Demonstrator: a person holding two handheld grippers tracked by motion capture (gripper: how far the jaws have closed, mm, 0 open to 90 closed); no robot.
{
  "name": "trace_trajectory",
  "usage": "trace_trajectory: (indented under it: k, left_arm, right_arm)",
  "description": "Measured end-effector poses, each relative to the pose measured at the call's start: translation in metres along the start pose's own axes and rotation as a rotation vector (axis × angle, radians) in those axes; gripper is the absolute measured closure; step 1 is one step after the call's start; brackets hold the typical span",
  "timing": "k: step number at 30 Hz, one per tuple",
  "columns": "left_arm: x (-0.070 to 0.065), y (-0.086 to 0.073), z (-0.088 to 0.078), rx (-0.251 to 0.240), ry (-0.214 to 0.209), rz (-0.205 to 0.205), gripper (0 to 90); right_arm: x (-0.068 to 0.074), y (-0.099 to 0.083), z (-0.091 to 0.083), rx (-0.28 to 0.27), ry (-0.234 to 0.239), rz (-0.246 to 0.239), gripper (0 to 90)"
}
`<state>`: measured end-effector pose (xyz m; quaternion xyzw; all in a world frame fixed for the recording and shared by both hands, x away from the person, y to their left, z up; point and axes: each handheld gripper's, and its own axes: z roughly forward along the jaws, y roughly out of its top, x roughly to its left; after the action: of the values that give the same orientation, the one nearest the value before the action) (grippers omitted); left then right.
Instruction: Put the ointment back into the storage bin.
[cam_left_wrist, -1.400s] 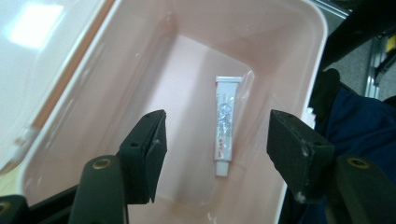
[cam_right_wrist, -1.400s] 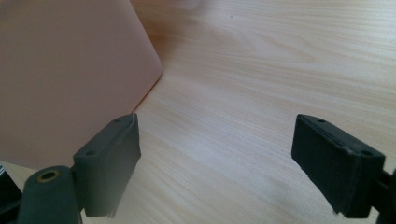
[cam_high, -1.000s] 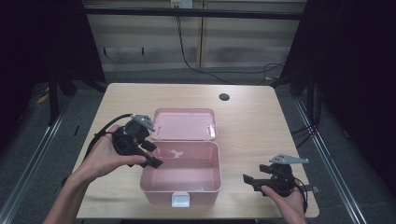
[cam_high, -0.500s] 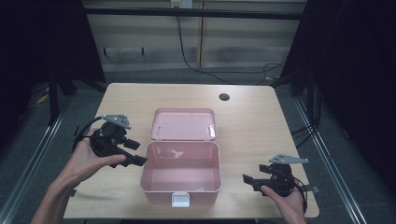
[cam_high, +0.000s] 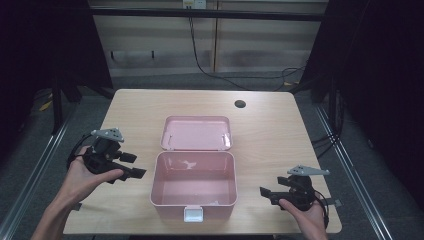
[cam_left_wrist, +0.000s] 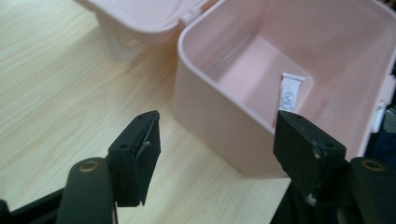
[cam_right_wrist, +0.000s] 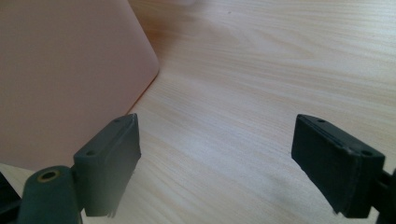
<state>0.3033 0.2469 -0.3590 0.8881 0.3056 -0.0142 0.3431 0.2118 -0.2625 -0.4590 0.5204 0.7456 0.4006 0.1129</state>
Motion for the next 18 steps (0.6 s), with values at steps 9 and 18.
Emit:
trace_trajectory:
  k: [9, 18]
  left_arm:
    - [0.015, -0.032, 0.010, -0.044, 0.020, -0.050, 31.9]
    - [0.023, -0.056, 0.017, -0.034, 0.065, -0.085, 31.9]
  right_arm:
    - [0.000, 0.000, 0.002, -0.005, -0.027, 0.016, 16.1]
    - [-0.001, -0.001, 0.002, 0.004, -0.028, 0.011, 16.4]
